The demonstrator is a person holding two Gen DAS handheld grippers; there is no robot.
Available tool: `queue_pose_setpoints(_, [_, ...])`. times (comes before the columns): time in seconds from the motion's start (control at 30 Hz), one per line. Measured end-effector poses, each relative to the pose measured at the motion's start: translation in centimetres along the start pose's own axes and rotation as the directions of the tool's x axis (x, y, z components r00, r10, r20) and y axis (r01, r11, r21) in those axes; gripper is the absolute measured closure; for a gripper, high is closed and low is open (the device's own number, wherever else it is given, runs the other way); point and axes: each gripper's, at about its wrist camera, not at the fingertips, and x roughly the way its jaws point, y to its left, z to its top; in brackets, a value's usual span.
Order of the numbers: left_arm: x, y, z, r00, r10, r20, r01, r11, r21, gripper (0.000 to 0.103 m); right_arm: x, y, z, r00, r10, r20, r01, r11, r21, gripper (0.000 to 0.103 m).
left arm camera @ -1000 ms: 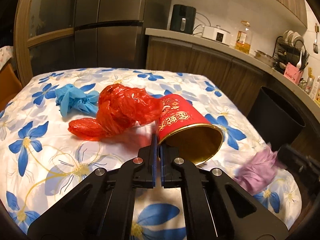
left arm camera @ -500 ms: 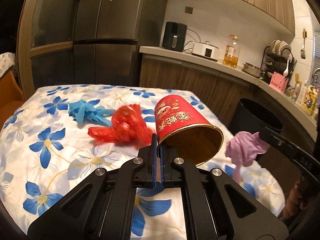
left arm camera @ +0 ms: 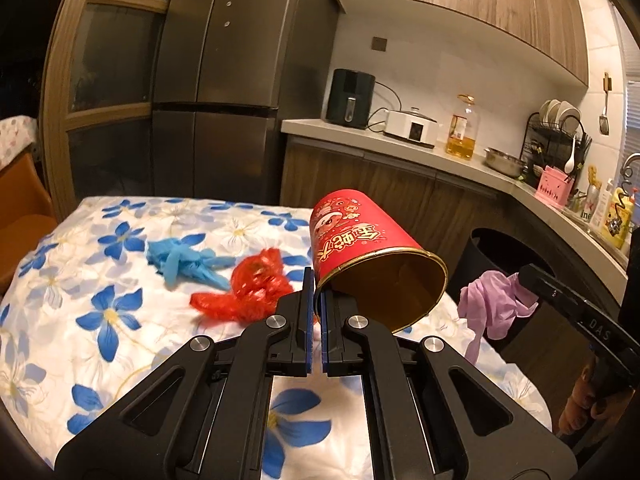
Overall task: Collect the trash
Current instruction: 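Pull the pink glove out with the right gripper while the left gripper carries the red can over the bin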
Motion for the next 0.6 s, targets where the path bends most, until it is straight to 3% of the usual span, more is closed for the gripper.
queue_pose_setpoints(0.33, [2.9, -4.9, 2.6, 0.998, -0.069, 0.004, 0.069, 0.996, 0.052, 0.101, -1.6, -2.3, 3.3, 0.994, -0.080, 0.075, 0.081, 0.997, -0.012, 0.103])
queue_pose_setpoints(0.6, [6.0, -10.6, 4.6, 0.989, -0.148, 0.001, 0.147, 0.983, 0.107, 0.101, -3.2, -6.5, 6.5, 0.971, -0.194, 0.139, 0.193, 0.981, 0.018, 0.103])
